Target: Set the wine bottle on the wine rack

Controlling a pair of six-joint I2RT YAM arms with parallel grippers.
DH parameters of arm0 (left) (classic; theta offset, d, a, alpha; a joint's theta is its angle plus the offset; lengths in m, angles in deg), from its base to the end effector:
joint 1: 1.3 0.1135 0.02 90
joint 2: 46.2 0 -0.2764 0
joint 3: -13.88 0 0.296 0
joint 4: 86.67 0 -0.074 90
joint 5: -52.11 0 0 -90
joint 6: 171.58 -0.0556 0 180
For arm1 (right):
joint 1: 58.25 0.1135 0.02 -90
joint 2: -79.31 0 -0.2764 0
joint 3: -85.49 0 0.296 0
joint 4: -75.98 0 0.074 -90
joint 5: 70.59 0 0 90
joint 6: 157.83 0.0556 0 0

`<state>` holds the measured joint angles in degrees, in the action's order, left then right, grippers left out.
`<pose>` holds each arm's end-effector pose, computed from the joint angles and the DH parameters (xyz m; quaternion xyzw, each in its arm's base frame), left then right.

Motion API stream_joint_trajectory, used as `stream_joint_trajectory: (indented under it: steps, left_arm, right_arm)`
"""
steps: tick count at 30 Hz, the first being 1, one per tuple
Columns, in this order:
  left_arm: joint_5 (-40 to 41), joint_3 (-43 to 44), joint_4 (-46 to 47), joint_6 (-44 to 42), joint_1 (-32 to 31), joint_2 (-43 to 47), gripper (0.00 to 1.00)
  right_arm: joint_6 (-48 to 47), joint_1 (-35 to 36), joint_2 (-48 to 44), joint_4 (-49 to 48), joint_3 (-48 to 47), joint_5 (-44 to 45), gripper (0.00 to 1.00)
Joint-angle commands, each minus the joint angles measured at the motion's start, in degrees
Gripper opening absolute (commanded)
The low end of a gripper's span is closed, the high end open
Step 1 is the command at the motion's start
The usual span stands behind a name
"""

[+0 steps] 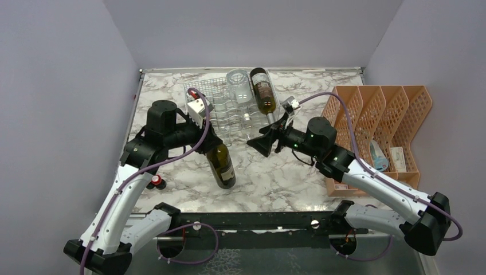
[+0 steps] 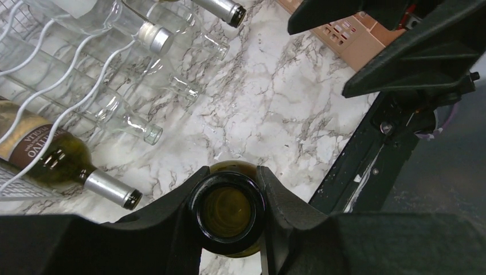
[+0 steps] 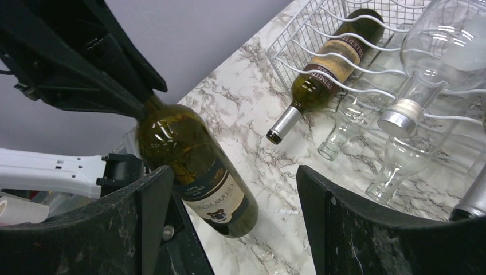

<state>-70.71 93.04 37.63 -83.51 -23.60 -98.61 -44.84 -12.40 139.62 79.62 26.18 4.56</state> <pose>0.1934 -0.1119 0.4073 0.3137 0.7778 -0.3257 0.4365 0.2032 0.2298 0.3381 -0.2303 0.6972 0.4583 0.5008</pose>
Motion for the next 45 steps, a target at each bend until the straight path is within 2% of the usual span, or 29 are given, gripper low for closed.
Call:
stream_joint_trajectory:
  steps: [1,7,14,21,23,26,32,39,45]
  left_arm:
    - [-0.24,-5.73,16.17,4.94,-1.29,1.46,0.0]
    - [5.98,-10.97,23.65,5.34,-6.09,2.5,0.0]
    - [13.95,-15.73,27.94,1.3,-15.4,4.45,0.01]
    - [10.72,-16.49,28.01,-0.9,-16.76,4.04,0.52]
    - [9.61,-15.56,28.12,-1.04,-16.8,3.39,0.62]
    - [8.21,-13.86,28.64,-0.92,-16.81,2.56,0.72]
    - [9.4,-11.2,31.88,0.72,-16.81,3.74,0.82]
    - [17.83,-12.88,38.72,4.94,-16.75,10.45,0.83]
    - [28.43,-14.56,38.27,6.81,-16.73,15.5,0.83]
  right_arm:
    - [-3.01,0.39,-2.03,0.3,2.19,0.77,0.81]
    - [-5.86,0.39,-3.84,1.05,4.41,-0.8,0.81]
    - [-7.48,0.34,-4.94,0.48,6.0,-2.04,0.81]
    - [-11.58,0.39,-5.09,2.43,5.62,-6.65,0.82]
    - [-12.08,0.38,-5.29,2.85,5.5,-7.33,0.82]
    - [-12.96,0.39,-5.35,3.15,5.19,-8.96,0.82]
    - [-14.46,0.45,-3.9,3.9,3.35,-13.2,0.82]
    - [-15.38,3.57,1.19,1.9,-0.12,-15.01,0.81]
    - [-15.77,6.86,6.81,-1.58,-3.17,-12.82,0.81]
